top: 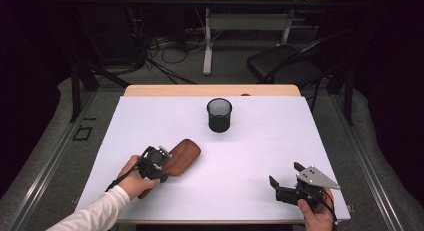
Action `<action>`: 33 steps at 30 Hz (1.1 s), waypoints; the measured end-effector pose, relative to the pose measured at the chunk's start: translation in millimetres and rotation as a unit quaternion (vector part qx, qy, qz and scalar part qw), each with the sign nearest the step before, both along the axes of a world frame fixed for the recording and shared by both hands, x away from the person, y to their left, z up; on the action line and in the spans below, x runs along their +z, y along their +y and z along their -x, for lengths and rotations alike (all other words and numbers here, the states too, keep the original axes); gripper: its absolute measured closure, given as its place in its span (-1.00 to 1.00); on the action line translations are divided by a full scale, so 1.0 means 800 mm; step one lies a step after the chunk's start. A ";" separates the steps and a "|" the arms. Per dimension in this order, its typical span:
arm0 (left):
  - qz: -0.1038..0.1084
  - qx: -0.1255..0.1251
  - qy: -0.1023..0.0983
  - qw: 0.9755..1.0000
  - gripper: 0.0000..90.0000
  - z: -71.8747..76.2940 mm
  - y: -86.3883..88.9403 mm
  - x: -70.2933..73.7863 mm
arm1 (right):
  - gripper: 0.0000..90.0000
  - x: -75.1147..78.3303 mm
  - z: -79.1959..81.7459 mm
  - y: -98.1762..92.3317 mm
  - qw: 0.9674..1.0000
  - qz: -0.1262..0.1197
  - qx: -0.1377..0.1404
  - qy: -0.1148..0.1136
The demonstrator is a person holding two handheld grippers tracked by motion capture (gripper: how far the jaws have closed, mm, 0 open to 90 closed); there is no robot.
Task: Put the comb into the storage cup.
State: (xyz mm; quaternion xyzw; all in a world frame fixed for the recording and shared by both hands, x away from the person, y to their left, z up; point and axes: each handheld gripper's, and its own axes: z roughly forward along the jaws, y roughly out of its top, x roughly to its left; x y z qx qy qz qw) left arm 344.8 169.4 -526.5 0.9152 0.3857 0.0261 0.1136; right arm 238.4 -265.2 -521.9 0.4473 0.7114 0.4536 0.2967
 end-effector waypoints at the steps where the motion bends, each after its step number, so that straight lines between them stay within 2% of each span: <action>1: 0.000 -0.001 0.001 1.000 0.60 0.000 0.000 0.000 | -0.86 0.000 0.000 0.000 1.000 0.001 0.000 0.001; 13: 0.017 -0.004 -0.003 1.000 0.61 0.000 0.006 -0.001 | -0.86 0.000 0.000 -0.001 1.000 0.002 -0.001 -0.001; 18: 0.024 -0.004 -0.012 1.000 0.61 0.003 0.008 -0.002 | -0.86 0.000 0.000 0.000 1.000 0.001 -0.001 0.001; 33: 0.039 0.005 -0.010 0.999 0.61 0.003 0.012 -0.002 | -0.86 0.000 0.000 0.000 1.000 0.001 -0.001 0.001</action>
